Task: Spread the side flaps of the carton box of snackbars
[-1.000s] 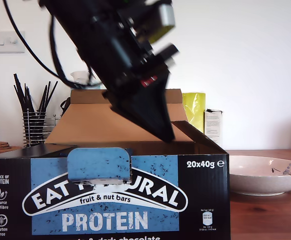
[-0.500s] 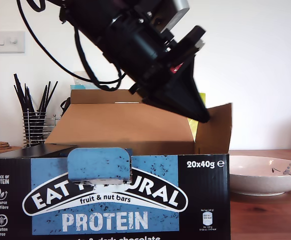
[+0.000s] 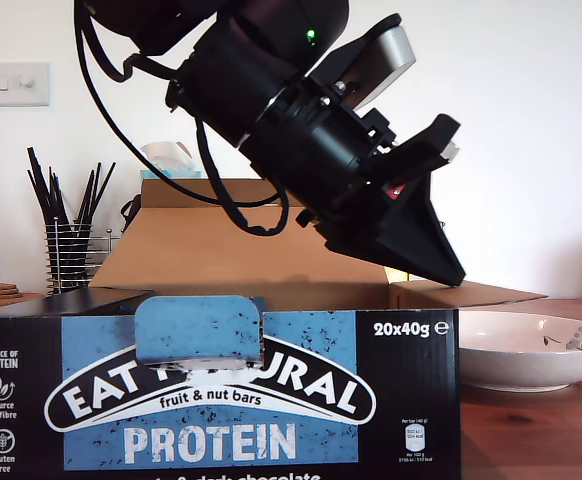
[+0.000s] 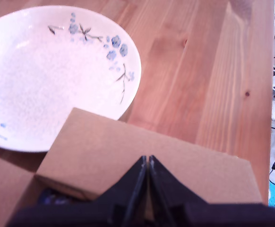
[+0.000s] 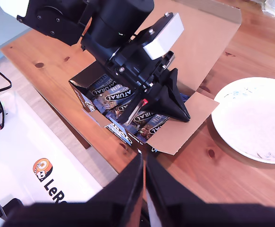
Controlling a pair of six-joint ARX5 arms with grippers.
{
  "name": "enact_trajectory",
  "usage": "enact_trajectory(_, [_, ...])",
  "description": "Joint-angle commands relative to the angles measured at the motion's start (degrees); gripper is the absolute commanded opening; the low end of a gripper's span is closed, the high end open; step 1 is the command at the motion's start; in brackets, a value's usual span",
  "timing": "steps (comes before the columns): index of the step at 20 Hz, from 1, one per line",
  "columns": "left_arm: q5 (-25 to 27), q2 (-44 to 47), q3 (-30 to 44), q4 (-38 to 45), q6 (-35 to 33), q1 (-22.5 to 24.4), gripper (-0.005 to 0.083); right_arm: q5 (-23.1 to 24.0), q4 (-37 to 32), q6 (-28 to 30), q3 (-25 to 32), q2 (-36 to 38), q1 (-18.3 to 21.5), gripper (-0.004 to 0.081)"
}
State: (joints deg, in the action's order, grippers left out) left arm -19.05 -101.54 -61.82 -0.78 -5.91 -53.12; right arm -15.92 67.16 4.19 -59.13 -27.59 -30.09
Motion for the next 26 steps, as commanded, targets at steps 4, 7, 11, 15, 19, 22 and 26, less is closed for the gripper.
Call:
enact_trajectory(4, [-0.20, -2.97, 0.61, -0.48, 0.68, -1.07, -0.0024, 0.04, -0.15, -1.05, 0.09, 0.17, -0.07, -0.0013])
enact_trajectory(7, [-0.20, -4.70, 0.59, -3.67, 1.40, -1.05, -0.0024, 0.07, -0.15, -1.11, 0.09, 0.17, -0.07, -0.0013])
enact_trajectory(11, [-0.11, -4.81, -0.42, -6.36, 1.44, -1.27, -0.0024, 0.04, -0.15, -1.11, 0.09, 0.17, -0.07, -0.0013])
enact_trajectory(15, [0.20, -1.57, -5.81, -15.43, 4.04, -1.22, -0.0024, 0.22, -0.39, -1.07, 0.09, 0.17, -0.07, -0.0013])
enact_trajectory(19, [9.46, 6.64, -6.12, -26.67, 9.16, -1.27, -0.0024, 1.70, -0.39, -1.07, 0.09, 0.17, -0.07, -0.0013])
enact_trajectory(22, [21.42, 13.35, -5.99, -36.37, 15.69, -1.27, -0.0024, 3.50, -0.46, -0.72, 0.09, 0.17, -0.07, -0.0013])
enact_trajectory(26, [33.90, 22.21, -5.97, -45.18, 28.11, -1.29, -0.0024, 4.48, -0.42, 0.07, 0.09, 0.17, -0.07, -0.0013])
